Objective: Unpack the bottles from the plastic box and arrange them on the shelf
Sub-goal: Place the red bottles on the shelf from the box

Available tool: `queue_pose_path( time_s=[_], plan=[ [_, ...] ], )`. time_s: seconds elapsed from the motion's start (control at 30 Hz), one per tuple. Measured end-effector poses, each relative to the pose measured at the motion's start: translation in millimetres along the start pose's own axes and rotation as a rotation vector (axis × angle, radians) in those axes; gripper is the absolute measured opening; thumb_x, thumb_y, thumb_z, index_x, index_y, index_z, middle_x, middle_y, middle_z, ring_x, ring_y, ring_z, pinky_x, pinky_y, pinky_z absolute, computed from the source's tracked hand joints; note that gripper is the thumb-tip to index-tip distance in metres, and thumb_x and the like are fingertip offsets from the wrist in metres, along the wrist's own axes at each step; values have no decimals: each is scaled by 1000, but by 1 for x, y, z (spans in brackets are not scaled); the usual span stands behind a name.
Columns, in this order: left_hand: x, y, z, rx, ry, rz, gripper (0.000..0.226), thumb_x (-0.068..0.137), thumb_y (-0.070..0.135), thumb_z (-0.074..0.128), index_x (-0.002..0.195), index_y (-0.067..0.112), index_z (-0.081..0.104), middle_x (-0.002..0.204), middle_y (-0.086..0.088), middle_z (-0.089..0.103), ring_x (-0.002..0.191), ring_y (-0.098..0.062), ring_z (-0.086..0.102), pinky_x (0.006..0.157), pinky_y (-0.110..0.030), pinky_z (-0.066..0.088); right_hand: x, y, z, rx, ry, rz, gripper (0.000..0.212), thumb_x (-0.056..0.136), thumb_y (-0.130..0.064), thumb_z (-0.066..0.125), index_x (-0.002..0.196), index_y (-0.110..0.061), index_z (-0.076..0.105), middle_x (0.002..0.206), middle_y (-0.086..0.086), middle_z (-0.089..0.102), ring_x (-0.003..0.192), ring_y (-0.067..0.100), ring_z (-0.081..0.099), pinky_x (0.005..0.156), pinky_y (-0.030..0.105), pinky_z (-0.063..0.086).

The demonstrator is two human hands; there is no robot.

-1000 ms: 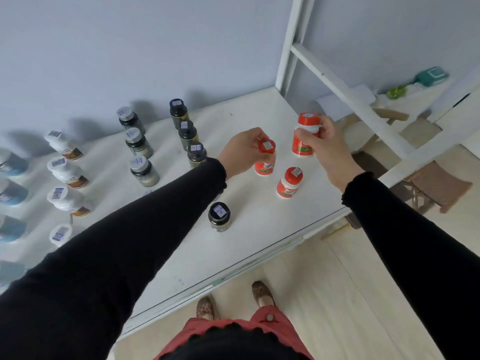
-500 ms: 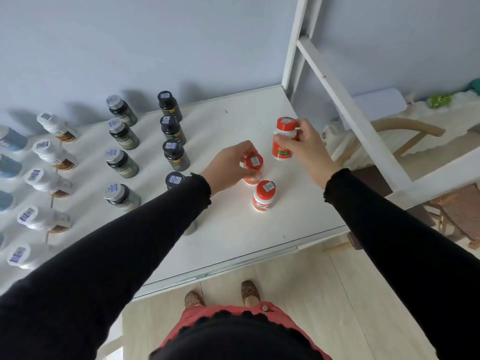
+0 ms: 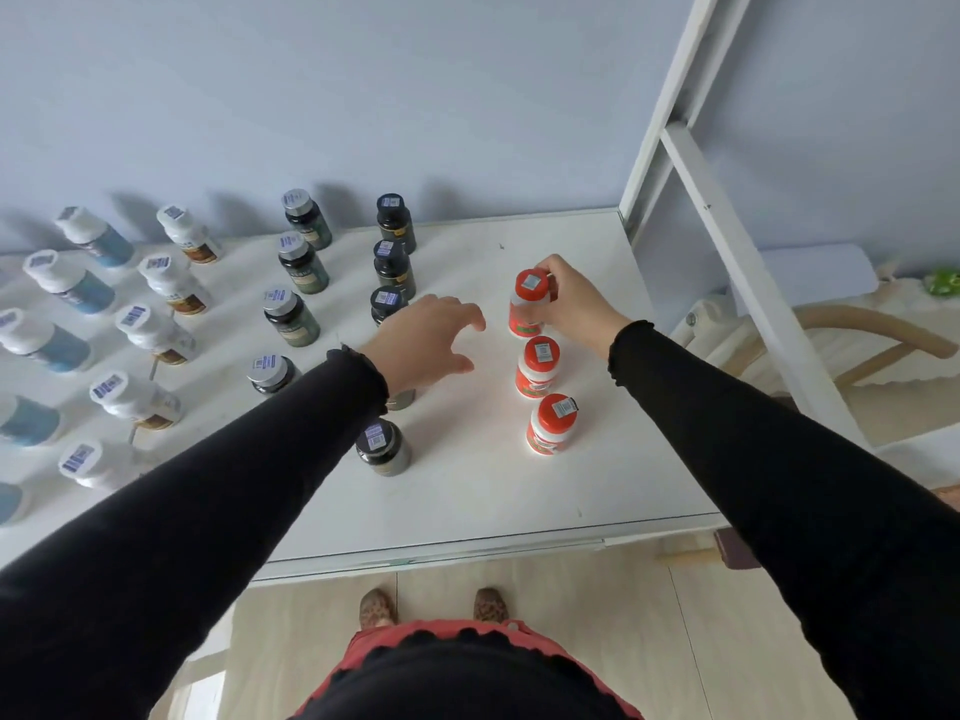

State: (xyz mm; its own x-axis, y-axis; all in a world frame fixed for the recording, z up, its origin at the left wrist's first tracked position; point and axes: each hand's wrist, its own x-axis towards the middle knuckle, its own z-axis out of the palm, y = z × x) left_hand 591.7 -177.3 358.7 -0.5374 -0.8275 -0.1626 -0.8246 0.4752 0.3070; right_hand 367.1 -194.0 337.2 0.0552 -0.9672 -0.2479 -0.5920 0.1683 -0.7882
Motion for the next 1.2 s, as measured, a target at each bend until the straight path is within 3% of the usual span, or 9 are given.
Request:
queue_pose_path(
  time_s=[0.23, 0.37, 0.47, 0.57, 0.67, 0.9, 1.0, 1.1, 1.2],
  plan=[
    [-10, -3, -1, -24, 51, -9, 46, 86, 36, 72, 129, 28, 57, 118, 1, 61, 110, -22, 53, 91, -38, 46, 1, 0, 2, -74, -101, 42, 64, 89, -27, 75, 140, -20, 37, 136, 3, 48, 120, 21, 49, 95, 30, 44],
    [-20, -4, -10, -44, 84, -32, 45, 87, 35, 72, 129, 28, 56, 119, 1, 61, 108, -21, 54, 90, -37, 45, 0, -23, -20, 95, -73, 29, 75, 88, -47, 73, 147, -22, 36, 150, 2, 43, 133, 19, 45, 104, 33, 40],
    [-37, -16, -28, -86, 161, -88, 45, 86, 32, 73, 128, 27, 58, 120, 0, 61, 112, -23, 53, 92, -38, 45, -2, -61, -27, 116, 34, -66, 63, 91, -51, 66, 143, -23, 44, 148, -5, 47, 134, 12, 45, 104, 28, 37],
    [-69, -41, -48, -115, 263, -167, 44, 84, 31, 74, 126, 26, 60, 118, -1, 63, 111, -25, 53, 91, -39, 45, -3, -109, -1, -73, 28, -242, 48, 93, -41, 66, 135, -21, 53, 141, -9, 54, 130, 7, 47, 102, 26, 38],
    [-124, -80, -64, -110, 361, -294, 46, 85, 34, 73, 128, 26, 59, 121, 0, 62, 112, -25, 54, 90, -39, 45, -9, -165, 60, -195, -54, -418, 37, 90, -38, 69, 123, -23, 60, 131, -11, 60, 126, 8, 53, 103, 30, 41],
    [-325, -185, -76, -90, 578, -653, 42, 86, 33, 72, 126, 26, 60, 123, 1, 64, 113, -24, 57, 88, -38, 46, -80, -297, 264, -338, -291, -803, 43, 89, -43, 68, 126, -23, 60, 129, -8, 60, 120, 12, 52, 91, 27, 41],
    [-428, -229, -63, -95, 584, -794, 43, 87, 33, 73, 127, 24, 60, 128, 1, 64, 117, -25, 56, 92, -37, 43, -119, -337, 367, -334, -419, -866, 41, 89, -43, 67, 124, -23, 61, 127, -4, 61, 119, 17, 52, 97, 36, 44],
    [-531, -269, -45, -119, 559, -926, 44, 85, 34, 72, 127, 25, 60, 123, 0, 65, 111, -24, 57, 91, -38, 46, -166, -373, 463, -345, -531, -887, 40, 91, -38, 67, 126, -21, 61, 131, -1, 60, 125, 19, 49, 99, 30, 38],
    [-631, -302, -24, -190, 541, -1039, 41, 83, 30, 74, 122, 22, 64, 115, -1, 64, 105, -24, 60, 86, -35, 46, -211, -404, 552, -363, -645, -878, 39, 91, -34, 68, 124, -16, 62, 128, 1, 62, 120, 18, 53, 86, 23, 36]
  ],
)
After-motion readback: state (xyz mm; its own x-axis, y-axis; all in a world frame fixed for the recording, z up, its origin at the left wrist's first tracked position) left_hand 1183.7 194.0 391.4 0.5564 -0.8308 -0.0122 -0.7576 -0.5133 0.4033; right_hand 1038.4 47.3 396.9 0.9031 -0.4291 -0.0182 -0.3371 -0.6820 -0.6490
